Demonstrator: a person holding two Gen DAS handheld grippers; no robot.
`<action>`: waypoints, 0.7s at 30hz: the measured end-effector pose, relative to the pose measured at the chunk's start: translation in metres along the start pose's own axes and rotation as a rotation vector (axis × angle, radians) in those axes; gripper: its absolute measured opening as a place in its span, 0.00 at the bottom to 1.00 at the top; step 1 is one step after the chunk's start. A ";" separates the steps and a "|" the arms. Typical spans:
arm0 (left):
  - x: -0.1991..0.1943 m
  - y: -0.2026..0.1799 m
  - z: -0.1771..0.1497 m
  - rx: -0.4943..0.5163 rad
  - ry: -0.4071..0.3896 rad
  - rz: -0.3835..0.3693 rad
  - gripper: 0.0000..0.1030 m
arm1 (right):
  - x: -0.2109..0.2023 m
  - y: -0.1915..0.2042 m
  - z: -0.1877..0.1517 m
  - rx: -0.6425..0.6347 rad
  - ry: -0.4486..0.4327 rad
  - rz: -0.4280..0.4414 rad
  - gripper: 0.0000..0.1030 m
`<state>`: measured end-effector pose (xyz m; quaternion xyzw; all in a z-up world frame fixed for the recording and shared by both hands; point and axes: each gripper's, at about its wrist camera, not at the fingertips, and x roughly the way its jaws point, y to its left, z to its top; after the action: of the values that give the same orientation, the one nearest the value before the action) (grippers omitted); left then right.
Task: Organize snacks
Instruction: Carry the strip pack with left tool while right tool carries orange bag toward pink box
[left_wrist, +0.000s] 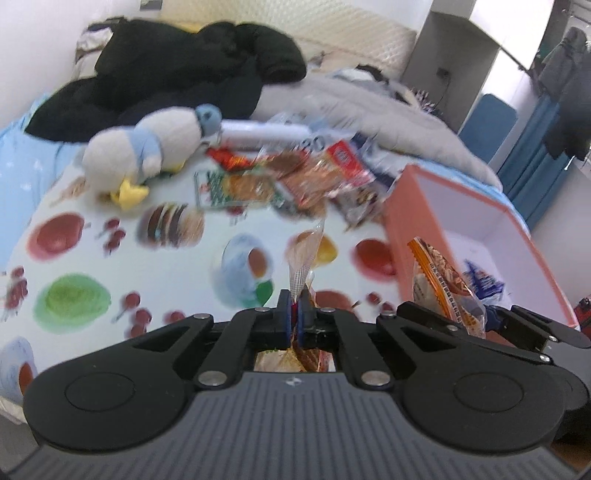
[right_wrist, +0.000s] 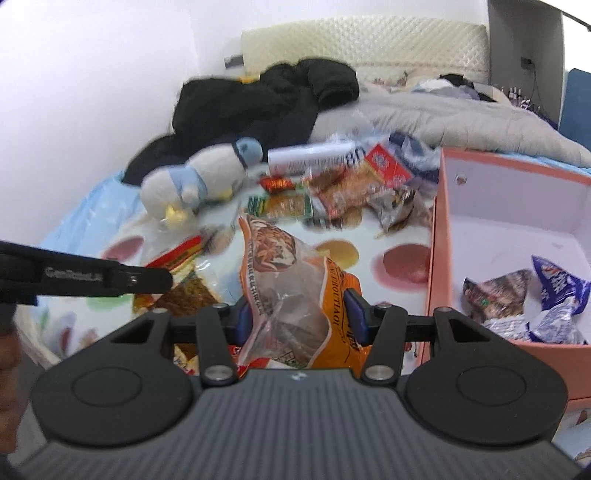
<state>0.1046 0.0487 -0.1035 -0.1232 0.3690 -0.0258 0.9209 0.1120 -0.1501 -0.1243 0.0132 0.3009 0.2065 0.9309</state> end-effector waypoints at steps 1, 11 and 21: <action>-0.006 -0.004 0.003 0.002 -0.012 -0.005 0.03 | -0.007 0.000 0.003 0.002 -0.015 0.002 0.52; -0.051 -0.056 0.020 0.047 -0.075 -0.097 0.03 | -0.065 -0.022 0.021 0.042 -0.108 -0.054 0.52; -0.059 -0.122 0.030 0.120 -0.128 -0.230 0.03 | -0.107 -0.070 0.020 0.111 -0.167 -0.172 0.52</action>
<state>0.0879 -0.0553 -0.0125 -0.1110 0.2906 -0.1454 0.9392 0.0717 -0.2541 -0.0590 0.0559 0.2333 0.1070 0.9649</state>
